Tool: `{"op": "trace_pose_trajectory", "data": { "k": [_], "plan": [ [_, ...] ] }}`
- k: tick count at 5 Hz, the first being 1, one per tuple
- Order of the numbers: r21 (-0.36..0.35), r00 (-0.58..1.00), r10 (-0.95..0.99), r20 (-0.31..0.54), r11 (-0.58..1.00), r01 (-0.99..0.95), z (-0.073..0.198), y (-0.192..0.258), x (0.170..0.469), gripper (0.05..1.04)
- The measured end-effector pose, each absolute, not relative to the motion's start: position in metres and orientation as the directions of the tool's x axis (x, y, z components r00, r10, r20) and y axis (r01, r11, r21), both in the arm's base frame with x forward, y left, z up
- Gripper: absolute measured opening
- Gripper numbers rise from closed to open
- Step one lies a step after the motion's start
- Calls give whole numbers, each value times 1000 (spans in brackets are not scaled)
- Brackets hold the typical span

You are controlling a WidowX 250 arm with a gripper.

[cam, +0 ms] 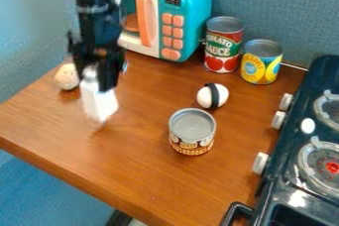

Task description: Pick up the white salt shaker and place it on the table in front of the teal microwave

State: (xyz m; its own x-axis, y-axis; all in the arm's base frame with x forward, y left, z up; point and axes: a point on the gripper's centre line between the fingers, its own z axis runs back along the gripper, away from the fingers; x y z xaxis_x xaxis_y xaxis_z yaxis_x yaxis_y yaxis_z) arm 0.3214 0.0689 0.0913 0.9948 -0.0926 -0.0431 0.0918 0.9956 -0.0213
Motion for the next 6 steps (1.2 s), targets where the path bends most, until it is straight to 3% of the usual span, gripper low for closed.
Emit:
{"op": "trace_pose_trajectory", "data": {
  "k": [1, 2, 3, 4, 6],
  "plan": [
    [51, 998, -22, -51, 998, 24, 103, 77, 348, 630],
    [57, 997, -44, -56, 997, 47, 108, 65, 376, 630],
    [16, 990, -52, -129, 998, 55, 80, 64, 402, 630],
    [11, 990, -52, -133, 999, 54, 77, 67, 425, 630],
    [22, 985, -48, -165, 998, 52, 64, 72, 438, 630]
  ]
}}
